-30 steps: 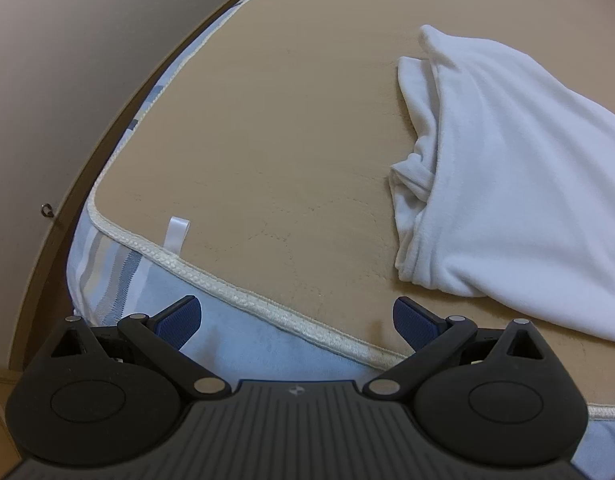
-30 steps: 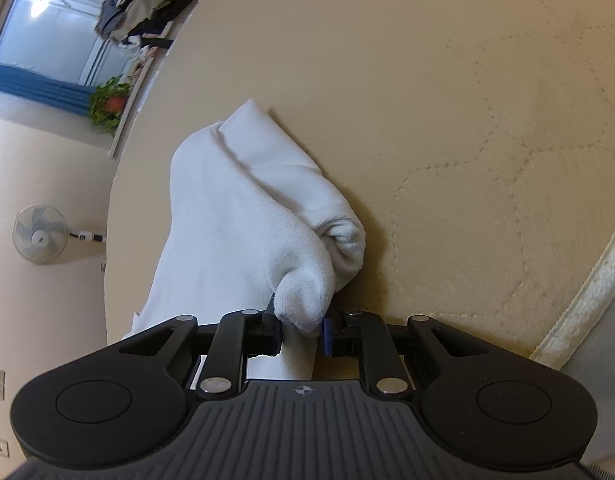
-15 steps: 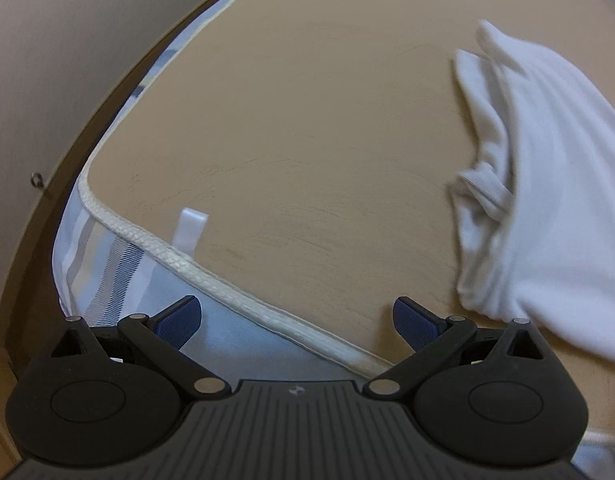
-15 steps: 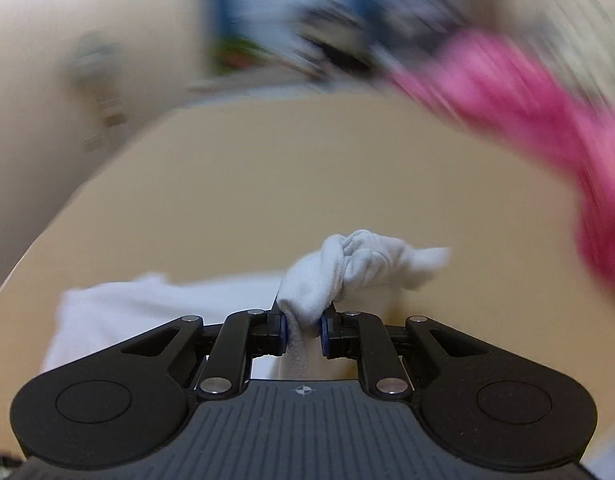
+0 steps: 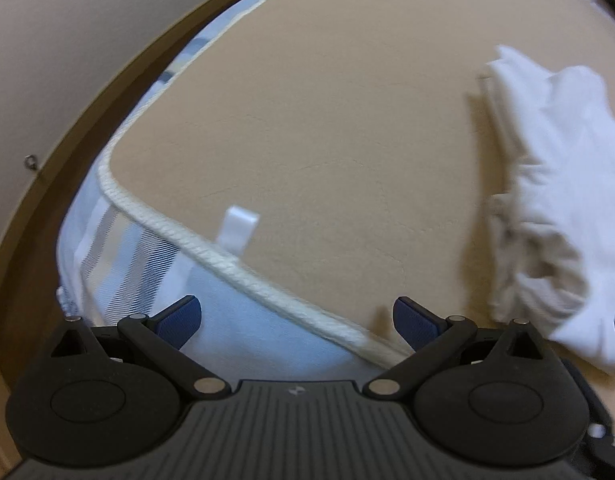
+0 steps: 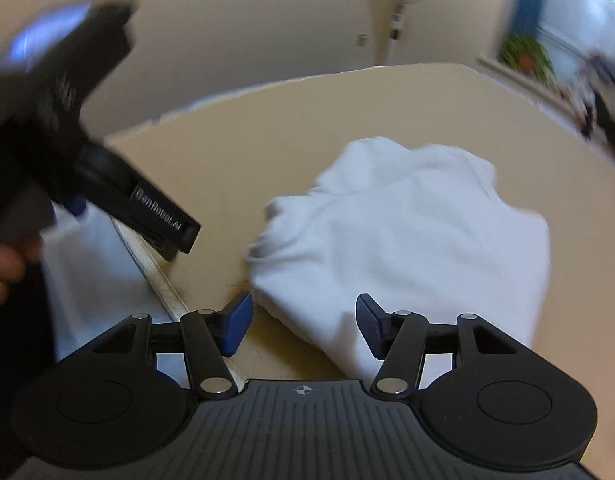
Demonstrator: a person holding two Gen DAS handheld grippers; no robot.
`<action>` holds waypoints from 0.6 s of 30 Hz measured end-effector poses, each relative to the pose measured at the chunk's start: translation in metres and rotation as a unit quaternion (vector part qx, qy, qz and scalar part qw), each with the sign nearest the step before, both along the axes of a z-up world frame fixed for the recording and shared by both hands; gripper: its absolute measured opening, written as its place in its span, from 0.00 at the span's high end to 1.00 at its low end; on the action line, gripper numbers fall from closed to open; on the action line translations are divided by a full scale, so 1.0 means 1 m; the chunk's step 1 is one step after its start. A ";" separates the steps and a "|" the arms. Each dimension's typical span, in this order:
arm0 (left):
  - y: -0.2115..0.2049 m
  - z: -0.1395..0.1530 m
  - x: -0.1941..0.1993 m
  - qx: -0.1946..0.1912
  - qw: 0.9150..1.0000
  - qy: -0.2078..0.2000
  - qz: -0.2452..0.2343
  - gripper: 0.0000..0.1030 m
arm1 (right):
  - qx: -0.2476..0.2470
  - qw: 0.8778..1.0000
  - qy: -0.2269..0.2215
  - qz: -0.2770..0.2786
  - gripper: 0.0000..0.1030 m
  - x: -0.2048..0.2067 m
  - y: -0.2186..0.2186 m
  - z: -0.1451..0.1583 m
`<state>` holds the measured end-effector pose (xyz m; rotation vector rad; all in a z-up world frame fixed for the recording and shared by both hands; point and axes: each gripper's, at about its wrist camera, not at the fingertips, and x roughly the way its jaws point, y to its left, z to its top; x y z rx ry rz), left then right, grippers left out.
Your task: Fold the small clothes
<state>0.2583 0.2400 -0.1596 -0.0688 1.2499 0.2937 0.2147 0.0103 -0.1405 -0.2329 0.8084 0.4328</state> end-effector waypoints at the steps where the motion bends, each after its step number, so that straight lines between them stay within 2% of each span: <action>1: -0.006 0.007 -0.001 -0.015 1.000 -0.008 -0.008 0.01 | 0.015 1.000 -0.003 -0.017 0.42 -0.004 -0.016 0.006; 5: -0.026 0.043 -0.006 -0.080 0.994 -0.061 -0.032 0.01 | 0.019 0.995 -0.028 -0.098 0.43 -0.004 -0.069 0.018; 7: -0.041 0.059 -0.005 -0.102 0.989 -0.089 -0.052 0.01 | 0.019 0.991 -0.017 -0.135 0.43 0.008 -0.087 0.014; 8: -0.048 0.060 0.000 -0.101 0.989 -0.091 -0.059 0.01 | 0.027 0.990 -0.005 -0.140 0.43 0.014 -0.093 0.009; 10: -0.059 0.050 0.014 -0.090 0.992 -0.068 -0.062 0.01 | 0.023 0.990 0.023 -0.140 0.45 0.021 -0.096 -0.006; 11: -0.062 0.039 0.021 -0.080 0.993 -0.054 -0.062 0.01 | 0.002 0.990 0.042 -0.138 0.46 0.023 -0.094 -0.016; 13: -0.058 0.009 0.028 -0.019 0.999 -0.008 -0.040 0.01 | -0.042 0.987 0.065 -0.139 0.46 0.010 -0.093 -0.035; 14: -0.052 -0.004 0.024 -0.007 1.000 0.007 -0.028 0.00 | -0.045 0.987 0.067 -0.139 0.46 0.002 -0.094 -0.039; 15: -0.043 -0.011 0.017 -0.016 1.000 0.011 -0.017 0.01 | -0.040 0.988 0.062 -0.138 0.46 -0.005 -0.098 -0.039; 16: -0.036 -0.016 0.009 -0.008 1.000 0.025 0.000 0.02 | -0.037 0.988 0.063 -0.138 0.46 -0.011 -0.101 -0.037; 18: -0.027 -0.019 -0.005 0.007 0.999 0.032 0.005 0.02 | -0.027 0.987 0.069 -0.145 0.46 -0.017 -0.107 -0.030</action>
